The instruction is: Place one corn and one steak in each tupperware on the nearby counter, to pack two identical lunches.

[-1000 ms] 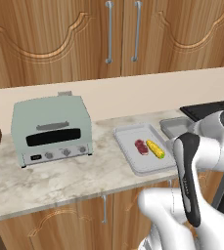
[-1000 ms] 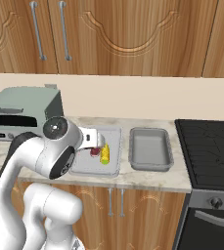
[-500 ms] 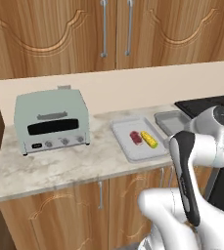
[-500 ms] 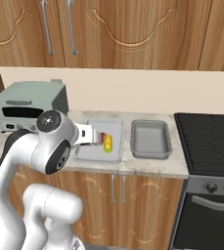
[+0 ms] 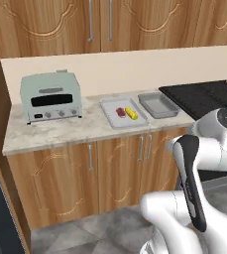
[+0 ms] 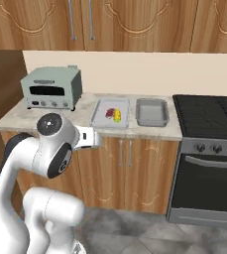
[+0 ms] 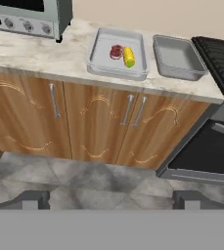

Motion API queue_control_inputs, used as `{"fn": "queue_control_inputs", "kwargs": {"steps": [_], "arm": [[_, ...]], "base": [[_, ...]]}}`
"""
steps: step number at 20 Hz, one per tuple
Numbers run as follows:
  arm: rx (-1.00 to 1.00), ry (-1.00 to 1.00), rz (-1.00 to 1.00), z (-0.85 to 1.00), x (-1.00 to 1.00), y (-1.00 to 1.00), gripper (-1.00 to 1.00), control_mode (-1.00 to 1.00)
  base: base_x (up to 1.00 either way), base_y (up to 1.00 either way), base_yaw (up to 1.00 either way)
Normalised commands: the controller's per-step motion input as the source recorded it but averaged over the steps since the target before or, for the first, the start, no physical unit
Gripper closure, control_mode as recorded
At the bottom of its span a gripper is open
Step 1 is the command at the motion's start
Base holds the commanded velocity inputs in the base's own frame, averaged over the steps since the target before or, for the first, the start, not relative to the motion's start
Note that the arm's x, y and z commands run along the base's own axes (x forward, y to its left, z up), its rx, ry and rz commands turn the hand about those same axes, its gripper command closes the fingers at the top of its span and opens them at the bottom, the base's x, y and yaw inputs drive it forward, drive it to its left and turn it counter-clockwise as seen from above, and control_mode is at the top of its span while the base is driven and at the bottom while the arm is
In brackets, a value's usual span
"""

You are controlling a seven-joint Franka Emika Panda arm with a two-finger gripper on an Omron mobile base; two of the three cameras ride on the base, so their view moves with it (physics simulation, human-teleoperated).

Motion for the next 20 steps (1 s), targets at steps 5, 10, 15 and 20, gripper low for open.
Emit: {"fn": "queue_control_inputs", "kwargs": {"steps": [5,10,15,20], "arm": [[0.00,0.00,0.00,0.00,0.00,0.00,-1.00,1.00],[0.00,0.00,0.00,0.00,0.00,0.00,-1.00,1.00],[0.00,0.00,0.00,0.00,0.00,0.00,-1.00,1.00],[0.00,0.00,0.00,0.00,0.00,0.00,-1.00,1.00]], "base": [[-1.00,0.00,0.17],[-0.99,0.04,0.15],[-0.29,0.82,0.04],[-0.04,1.00,0.00]]}}
